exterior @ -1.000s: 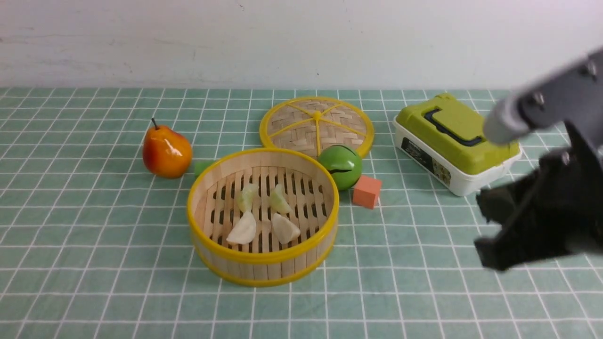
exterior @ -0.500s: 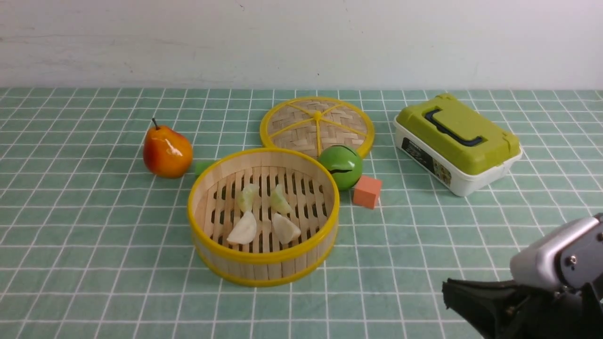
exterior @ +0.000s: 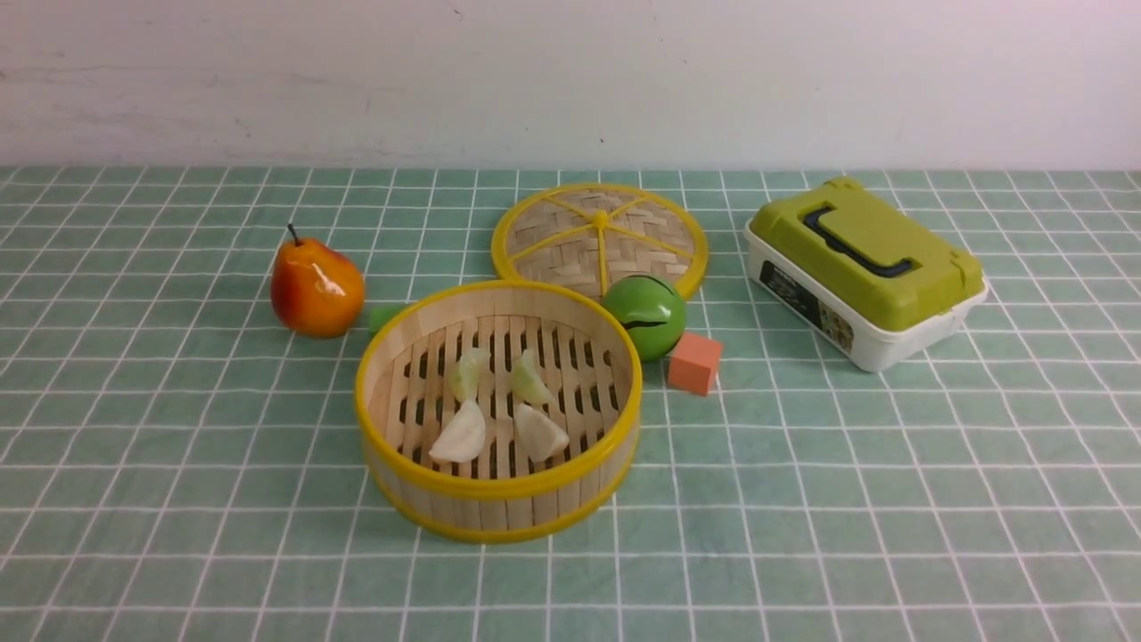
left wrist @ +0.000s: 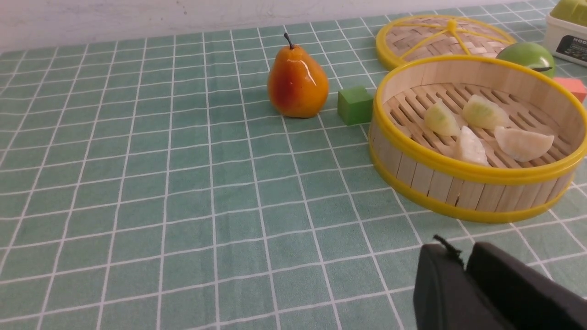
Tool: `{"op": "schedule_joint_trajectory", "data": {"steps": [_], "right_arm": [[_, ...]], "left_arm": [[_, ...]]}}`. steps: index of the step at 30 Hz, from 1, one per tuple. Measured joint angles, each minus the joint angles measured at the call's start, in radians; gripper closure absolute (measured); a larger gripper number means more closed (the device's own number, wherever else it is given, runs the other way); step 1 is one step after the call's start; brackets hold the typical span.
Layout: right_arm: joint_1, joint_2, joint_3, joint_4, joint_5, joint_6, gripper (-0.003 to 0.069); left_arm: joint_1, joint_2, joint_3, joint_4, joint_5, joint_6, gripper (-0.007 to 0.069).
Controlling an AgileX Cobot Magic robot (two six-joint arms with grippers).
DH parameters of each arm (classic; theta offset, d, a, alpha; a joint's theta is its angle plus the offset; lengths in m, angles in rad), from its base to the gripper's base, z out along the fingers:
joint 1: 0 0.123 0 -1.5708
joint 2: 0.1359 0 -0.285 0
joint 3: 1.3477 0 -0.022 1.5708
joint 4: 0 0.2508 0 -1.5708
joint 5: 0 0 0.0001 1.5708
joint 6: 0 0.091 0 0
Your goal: Put the dumplings into the steamer on the table with the blue tablecloth.
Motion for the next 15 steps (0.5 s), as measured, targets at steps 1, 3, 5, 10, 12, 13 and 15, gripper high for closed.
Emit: {"op": "schedule_joint_trajectory", "data": {"steps": [1,3,5,10,12,13,15], "right_arm": [[-0.025,-0.035,0.020,0.029,0.012,-0.007,0.0664],[-0.118,-0.144,0.076,0.118,0.041,-0.064,0.0664],[-0.191,-0.193,0.139,0.215,0.050,-0.145,0.0664],[-0.291,-0.208,0.176,0.400,0.232,-0.295,0.0663],[-0.293,-0.208,0.171,0.423,0.291,-0.321,0.0661],[-0.293,-0.208,0.168,0.426,0.299,-0.323,0.0660],[-0.290,-0.208,0.168,0.428,0.302,-0.331,0.0659]], "left_arm": [[0.000,0.000,0.000,0.000,0.000,0.000,0.0547],[0.000,0.000,0.000,0.000,0.000,0.000,0.0547],[0.000,0.000,0.000,0.000,0.001,0.000,0.0547],[0.000,-0.001,0.000,-0.001,0.004,0.000,0.0544],[0.000,-0.001,0.000,-0.001,0.006,0.000,0.0541],[0.000,-0.001,0.000,0.000,0.006,0.000,0.0540],[0.000,-0.001,0.000,0.000,0.007,0.000,0.0538]]}}
